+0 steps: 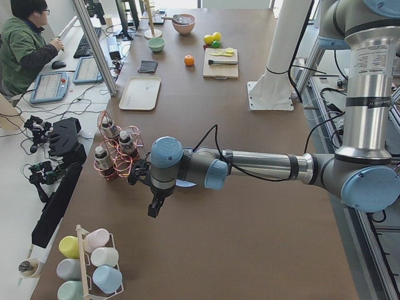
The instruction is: Pick orange to plate
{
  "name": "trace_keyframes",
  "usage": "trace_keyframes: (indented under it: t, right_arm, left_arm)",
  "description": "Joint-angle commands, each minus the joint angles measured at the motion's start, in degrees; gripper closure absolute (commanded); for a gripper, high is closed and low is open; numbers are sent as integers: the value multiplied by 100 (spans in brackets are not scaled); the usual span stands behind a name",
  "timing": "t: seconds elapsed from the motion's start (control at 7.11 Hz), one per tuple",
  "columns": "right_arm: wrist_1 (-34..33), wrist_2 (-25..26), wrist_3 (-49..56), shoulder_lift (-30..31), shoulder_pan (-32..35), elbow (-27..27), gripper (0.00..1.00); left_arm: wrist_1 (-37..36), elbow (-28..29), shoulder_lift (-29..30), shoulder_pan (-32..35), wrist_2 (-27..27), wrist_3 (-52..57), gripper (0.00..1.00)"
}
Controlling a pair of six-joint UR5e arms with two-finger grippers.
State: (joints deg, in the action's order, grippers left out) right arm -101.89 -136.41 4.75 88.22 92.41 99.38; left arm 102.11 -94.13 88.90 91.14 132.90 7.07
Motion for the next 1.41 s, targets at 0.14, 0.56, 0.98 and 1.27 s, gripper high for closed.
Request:
trace_keyframes:
  t: [0.14, 0.56, 0.98, 1.27]
  right_arm:
    - [-6, 9, -88, 38, -4, -58, 0]
    - [2, 27, -150, 55, 5, 11, 0]
    - [-6, -8, -168, 64, -4, 266, 0]
    - [-6, 44, -159, 29, -4, 231, 0]
  left_arm:
    - [2, -35, 4, 0, 16, -4, 2]
    - [28, -245, -22, 0, 25, 5, 2]
    - [11, -247, -56, 9, 17, -4, 2]
    - [-33, -255, -92, 61, 25, -13, 2]
